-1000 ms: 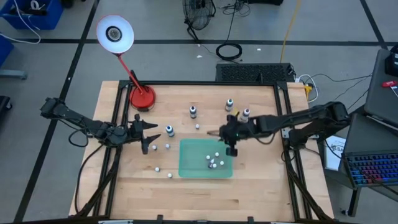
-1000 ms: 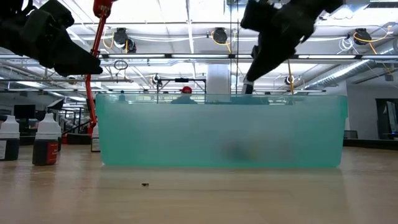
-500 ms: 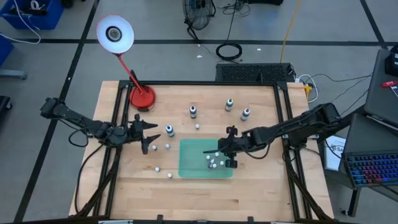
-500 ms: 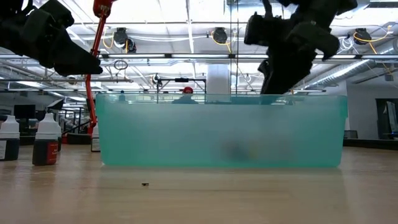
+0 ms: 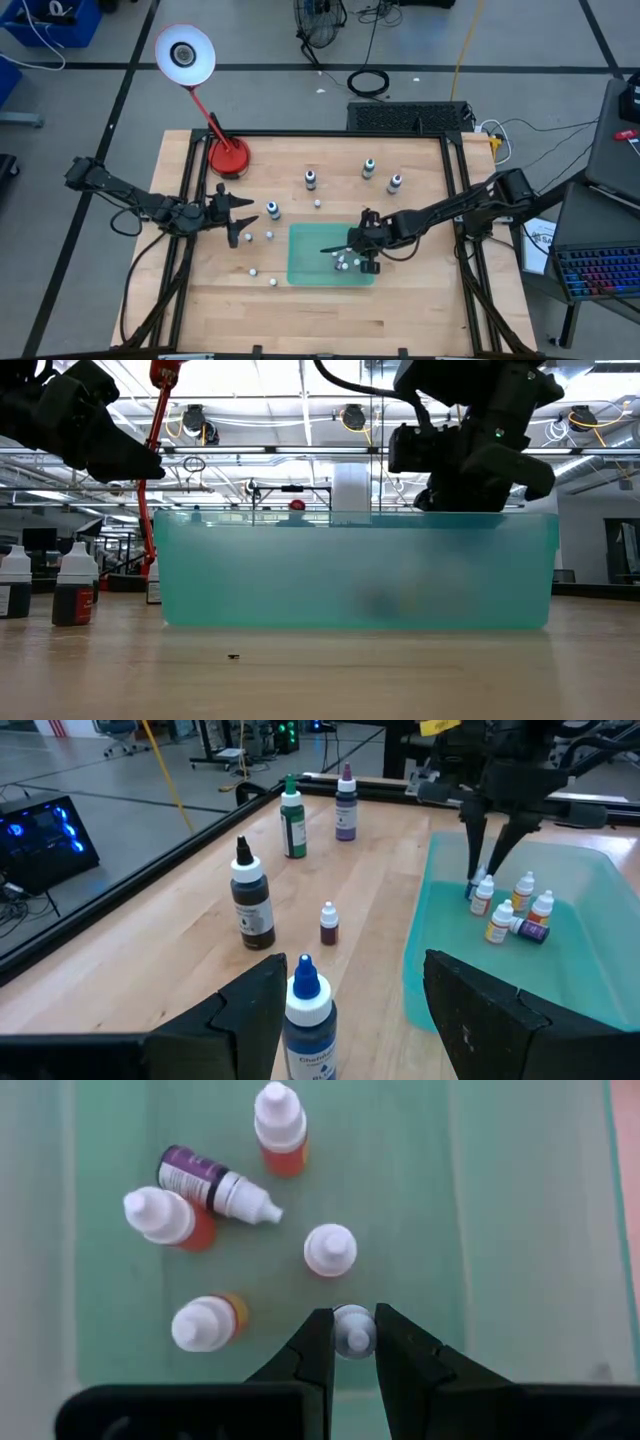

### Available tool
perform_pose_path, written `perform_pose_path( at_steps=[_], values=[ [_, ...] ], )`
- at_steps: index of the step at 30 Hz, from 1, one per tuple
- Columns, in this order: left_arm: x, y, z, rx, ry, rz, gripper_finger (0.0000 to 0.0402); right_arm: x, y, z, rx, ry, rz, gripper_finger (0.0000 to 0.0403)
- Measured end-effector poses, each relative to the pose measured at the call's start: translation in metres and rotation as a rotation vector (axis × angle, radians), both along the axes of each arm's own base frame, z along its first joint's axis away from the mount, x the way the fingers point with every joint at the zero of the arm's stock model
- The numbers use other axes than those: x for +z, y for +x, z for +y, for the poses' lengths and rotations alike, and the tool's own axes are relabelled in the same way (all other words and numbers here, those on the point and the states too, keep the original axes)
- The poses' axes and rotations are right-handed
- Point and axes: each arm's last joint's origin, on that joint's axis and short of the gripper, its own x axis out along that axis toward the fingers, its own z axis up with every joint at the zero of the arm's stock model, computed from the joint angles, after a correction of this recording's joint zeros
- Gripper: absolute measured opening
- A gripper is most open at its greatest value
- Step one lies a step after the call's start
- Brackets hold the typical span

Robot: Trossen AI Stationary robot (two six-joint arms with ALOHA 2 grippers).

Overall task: Pick & Place food coloring
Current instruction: Put the small blue food coloring bottle into the green bin, then put the big violet food coloring bottle into the green bin

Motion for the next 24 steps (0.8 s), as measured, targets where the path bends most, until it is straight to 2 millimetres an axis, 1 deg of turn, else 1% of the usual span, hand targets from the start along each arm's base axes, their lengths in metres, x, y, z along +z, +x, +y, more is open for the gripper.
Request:
perform_pose_path(
  at_steps=[3, 8, 10, 16, 20, 24],
  values=[
    [0.000, 0.000, 0.000, 0.000, 0.000, 0.000, 0.0237, 0.000, 0.000, 0.000, 0.000, -0.001, 0.000, 0.0046],
    [0.000, 0.000, 0.000, 0.000, 0.000, 0.000, 0.0237, 0.002, -0.001, 0.000, -0.004, 0.001, -0.001, 0.0084],
    [0.000, 0.000, 0.000, 0.000, 0.000, 0.000, 0.0237, 0.002, -0.002, 0.000, -0.003, 0.001, 0.001, 0.0092],
    [0.000, 0.000, 0.000, 0.000, 0.000, 0.000, 0.0237, 0.005, -0.002, 0.000, -0.003, 0.005, -0.011, 0.0092],
    [0.000, 0.000, 0.000, 0.000, 0.000, 0.000, 0.0237, 0.016, -0.005, -0.002, -0.005, 0.012, -0.049, 0.0093],
    [0.000, 0.000, 0.000, 0.000, 0.000, 0.001, 0.0237, 0.038, -0.013, -0.004, -0.008, 0.022, -0.111, 0.0100]
  ],
)
